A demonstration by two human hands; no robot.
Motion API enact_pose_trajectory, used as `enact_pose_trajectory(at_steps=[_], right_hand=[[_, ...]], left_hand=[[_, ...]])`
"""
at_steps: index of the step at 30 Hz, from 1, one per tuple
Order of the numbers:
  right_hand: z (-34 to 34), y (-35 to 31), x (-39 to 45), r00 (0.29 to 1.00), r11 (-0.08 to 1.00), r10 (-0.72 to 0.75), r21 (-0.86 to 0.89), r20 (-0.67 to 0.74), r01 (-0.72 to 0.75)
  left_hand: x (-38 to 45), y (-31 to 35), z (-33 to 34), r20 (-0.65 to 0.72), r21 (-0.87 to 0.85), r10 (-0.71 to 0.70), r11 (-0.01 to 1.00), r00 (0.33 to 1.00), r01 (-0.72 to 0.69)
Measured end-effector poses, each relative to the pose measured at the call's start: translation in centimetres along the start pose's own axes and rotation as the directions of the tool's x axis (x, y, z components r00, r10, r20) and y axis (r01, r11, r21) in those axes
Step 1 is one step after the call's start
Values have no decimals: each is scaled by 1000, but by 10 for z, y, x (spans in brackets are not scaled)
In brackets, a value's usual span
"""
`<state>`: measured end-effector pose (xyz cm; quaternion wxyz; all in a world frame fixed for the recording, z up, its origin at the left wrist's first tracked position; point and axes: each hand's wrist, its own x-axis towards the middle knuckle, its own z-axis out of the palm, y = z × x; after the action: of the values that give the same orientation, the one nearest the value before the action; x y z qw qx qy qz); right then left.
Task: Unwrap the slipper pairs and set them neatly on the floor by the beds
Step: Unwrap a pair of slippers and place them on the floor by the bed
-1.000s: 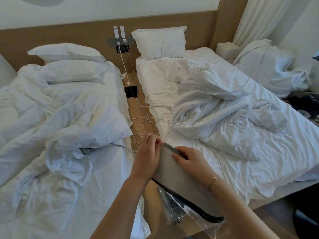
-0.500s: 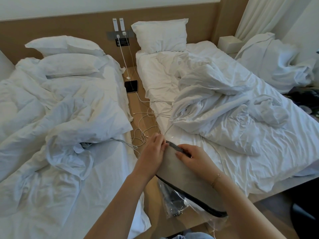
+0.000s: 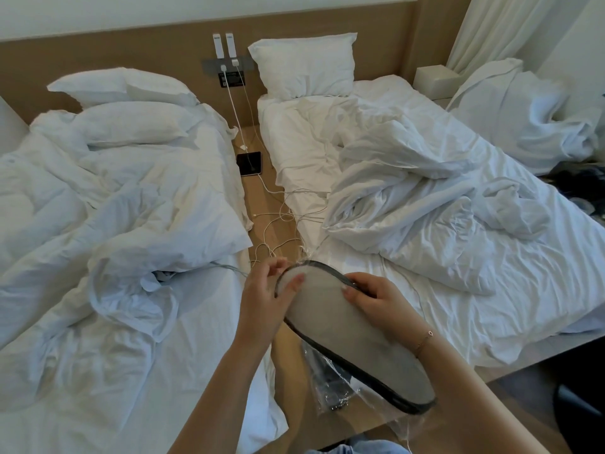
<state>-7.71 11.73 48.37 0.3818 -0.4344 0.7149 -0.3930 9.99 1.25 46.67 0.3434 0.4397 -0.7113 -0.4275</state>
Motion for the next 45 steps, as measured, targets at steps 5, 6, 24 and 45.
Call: enact_pose_trajectory(at_steps=[5, 6, 24, 45], right_hand=[[2, 0, 1, 999, 1000, -28, 12, 45, 27], [2, 0, 1, 998, 1000, -28, 9, 54, 28], [-8, 10, 4, 984, 983, -144, 131, 106, 130], [-27, 10, 2, 956, 957, -290, -44, -48, 288]], left_hand=[[-2, -3, 0, -202, 231, 162, 966, 966, -114], [0, -2, -2, -218, 254, 163, 962, 962, -105], [37, -6, -28, 79, -96, -286, 951, 955, 293], [15, 30, -30, 150, 6, 160, 987, 976, -163]])
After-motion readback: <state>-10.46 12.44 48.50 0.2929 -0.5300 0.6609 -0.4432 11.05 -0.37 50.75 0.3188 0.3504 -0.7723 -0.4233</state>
